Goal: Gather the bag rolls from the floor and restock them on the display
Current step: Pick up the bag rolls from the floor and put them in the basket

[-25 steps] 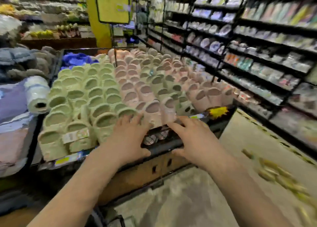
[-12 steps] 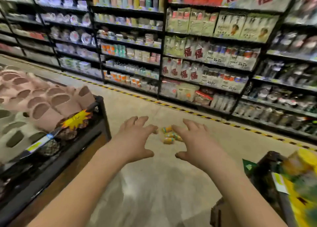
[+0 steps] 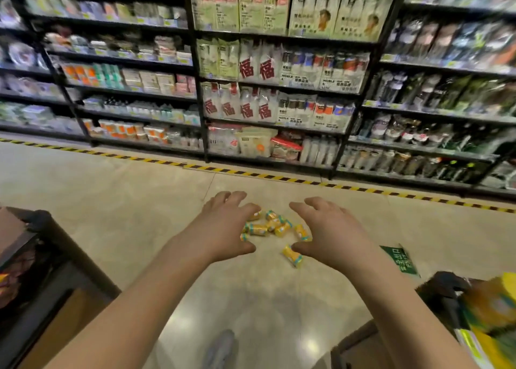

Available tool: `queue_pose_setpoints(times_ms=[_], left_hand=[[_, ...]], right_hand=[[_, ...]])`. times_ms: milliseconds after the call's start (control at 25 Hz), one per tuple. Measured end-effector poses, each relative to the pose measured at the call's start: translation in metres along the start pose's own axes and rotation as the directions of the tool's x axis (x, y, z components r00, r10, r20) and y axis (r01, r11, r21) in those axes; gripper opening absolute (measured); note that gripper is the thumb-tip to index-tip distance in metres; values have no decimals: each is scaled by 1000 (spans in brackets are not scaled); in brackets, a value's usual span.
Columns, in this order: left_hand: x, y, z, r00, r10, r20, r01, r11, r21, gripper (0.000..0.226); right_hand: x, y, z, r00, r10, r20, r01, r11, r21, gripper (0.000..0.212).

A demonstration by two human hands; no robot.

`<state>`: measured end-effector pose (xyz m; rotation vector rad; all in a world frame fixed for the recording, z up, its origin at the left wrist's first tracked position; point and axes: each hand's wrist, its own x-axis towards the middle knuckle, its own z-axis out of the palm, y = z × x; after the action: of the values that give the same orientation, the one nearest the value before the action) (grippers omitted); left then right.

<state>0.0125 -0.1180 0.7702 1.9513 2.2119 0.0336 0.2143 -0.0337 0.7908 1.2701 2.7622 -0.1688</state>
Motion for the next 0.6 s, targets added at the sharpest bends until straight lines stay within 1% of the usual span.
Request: queue_pose_setpoints(times_ms=[80, 200, 280, 440, 600], left_hand=[[55, -26, -4, 999, 51, 12, -51, 999, -17, 82], [137, -58, -14, 990, 129, 66, -126, 991, -40, 81], [183, -70, -15, 982, 169, 83, -166, 985, -41, 79], [273, -76, -6, 953, 250, 173, -241, 968, -72, 79], [355, -69, 12, 934, 271, 233, -257, 962, -89, 78]], right_hand=[[52, 2, -9, 999, 53, 1, -53, 999, -3, 83], [121, 12, -18, 988, 150, 45, -150, 989, -1, 82], [155, 25, -19, 979, 188, 80, -188, 982, -1, 82], [215, 67, -13, 958, 253, 133, -259, 966, 30, 79], [272, 121, 7, 941, 282, 189, -302, 950, 82, 78]])
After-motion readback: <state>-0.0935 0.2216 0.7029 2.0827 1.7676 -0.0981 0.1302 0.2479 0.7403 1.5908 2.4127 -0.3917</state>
